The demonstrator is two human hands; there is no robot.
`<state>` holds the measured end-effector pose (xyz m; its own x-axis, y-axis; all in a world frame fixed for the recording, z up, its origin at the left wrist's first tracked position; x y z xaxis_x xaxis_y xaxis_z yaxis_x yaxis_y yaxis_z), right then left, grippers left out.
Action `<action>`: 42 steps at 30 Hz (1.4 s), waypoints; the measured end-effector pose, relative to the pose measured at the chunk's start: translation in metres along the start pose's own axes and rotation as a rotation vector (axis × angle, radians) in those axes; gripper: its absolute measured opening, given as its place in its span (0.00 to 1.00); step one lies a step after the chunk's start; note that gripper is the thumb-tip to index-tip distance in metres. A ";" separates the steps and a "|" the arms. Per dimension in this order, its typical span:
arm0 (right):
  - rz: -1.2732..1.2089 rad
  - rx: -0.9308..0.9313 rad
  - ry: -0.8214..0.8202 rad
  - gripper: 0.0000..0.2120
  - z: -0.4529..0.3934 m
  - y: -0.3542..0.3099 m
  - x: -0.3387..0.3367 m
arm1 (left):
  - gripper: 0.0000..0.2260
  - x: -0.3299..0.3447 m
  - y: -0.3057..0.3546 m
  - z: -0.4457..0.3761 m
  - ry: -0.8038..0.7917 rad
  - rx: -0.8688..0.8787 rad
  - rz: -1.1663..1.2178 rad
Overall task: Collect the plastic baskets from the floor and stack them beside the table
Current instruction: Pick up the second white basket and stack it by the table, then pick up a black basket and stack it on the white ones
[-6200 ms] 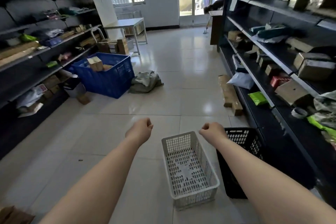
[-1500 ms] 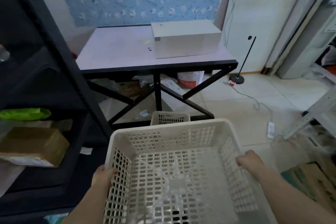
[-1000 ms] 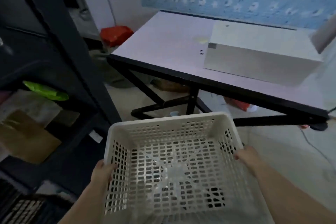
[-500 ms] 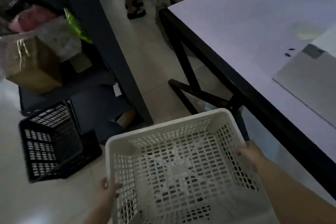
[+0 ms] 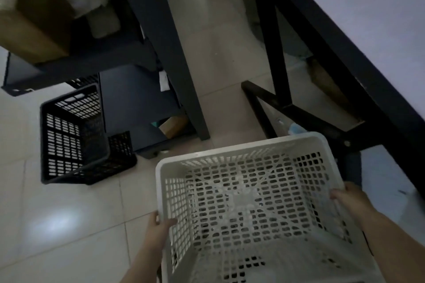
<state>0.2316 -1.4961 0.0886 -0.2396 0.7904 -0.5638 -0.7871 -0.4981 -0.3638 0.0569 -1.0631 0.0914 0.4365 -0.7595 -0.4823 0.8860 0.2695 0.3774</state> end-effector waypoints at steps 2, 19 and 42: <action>0.037 -0.014 0.006 0.19 -0.009 -0.003 0.007 | 0.30 0.002 0.000 -0.006 -0.005 0.009 -0.015; 0.030 -0.099 0.221 0.16 -0.020 -0.018 0.016 | 0.17 0.005 0.012 -0.028 -0.047 0.127 -0.100; 0.570 -1.149 -0.085 0.10 0.386 -0.295 0.087 | 0.14 -0.272 0.161 0.193 0.243 0.639 -0.181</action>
<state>0.2234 -1.1422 0.4332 -0.4478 0.3646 -0.8164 0.3669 -0.7577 -0.5396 0.0508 -0.9276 0.4363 0.3797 -0.5861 -0.7157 0.7150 -0.3050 0.6291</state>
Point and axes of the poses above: each hand's wrist, its own z-axis away from the middle knuckle, its own x-axis out of the palm, y = z × x, the point moved 6 cm from there along -z, towards the middle knuckle, and after that the axes turned 5 degrees about y, right-handed, at the moved point
